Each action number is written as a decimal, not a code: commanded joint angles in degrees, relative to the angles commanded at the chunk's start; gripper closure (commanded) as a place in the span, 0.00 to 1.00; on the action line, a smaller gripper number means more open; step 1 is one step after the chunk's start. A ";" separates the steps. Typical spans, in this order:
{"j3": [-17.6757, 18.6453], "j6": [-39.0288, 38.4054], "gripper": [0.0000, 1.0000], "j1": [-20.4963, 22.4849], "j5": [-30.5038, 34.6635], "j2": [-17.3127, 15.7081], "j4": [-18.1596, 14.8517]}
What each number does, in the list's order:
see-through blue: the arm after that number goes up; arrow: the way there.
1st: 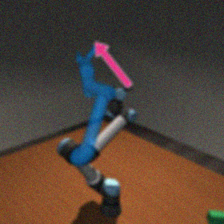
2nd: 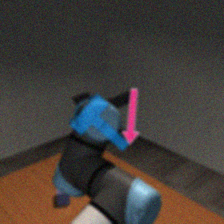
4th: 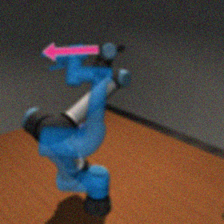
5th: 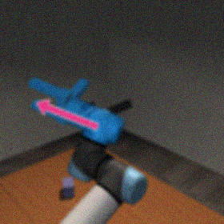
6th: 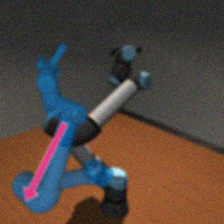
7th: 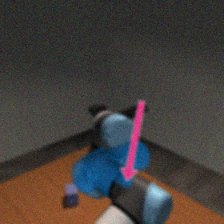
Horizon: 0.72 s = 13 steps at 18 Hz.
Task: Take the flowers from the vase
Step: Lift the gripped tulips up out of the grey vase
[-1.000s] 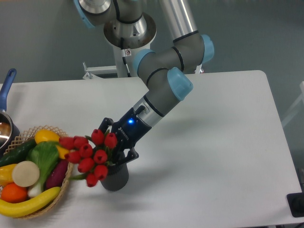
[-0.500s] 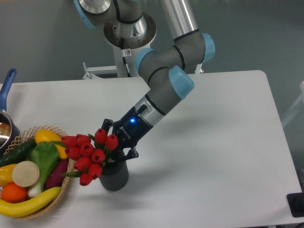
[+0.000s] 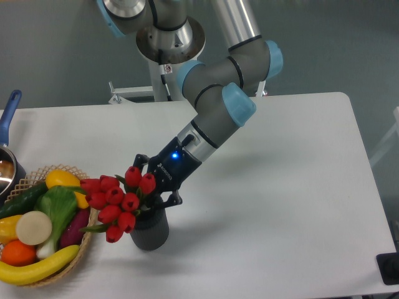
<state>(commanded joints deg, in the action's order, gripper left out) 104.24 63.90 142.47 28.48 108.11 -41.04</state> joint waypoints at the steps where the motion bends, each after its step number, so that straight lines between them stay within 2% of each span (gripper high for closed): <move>1: 0.00 -0.09 0.68 0.18 -0.27 -0.61 0.00; 13: -4.57 -9.84 0.67 0.18 -3.52 -4.04 0.00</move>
<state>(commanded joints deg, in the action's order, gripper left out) 99.67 54.06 142.65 24.96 104.06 -41.04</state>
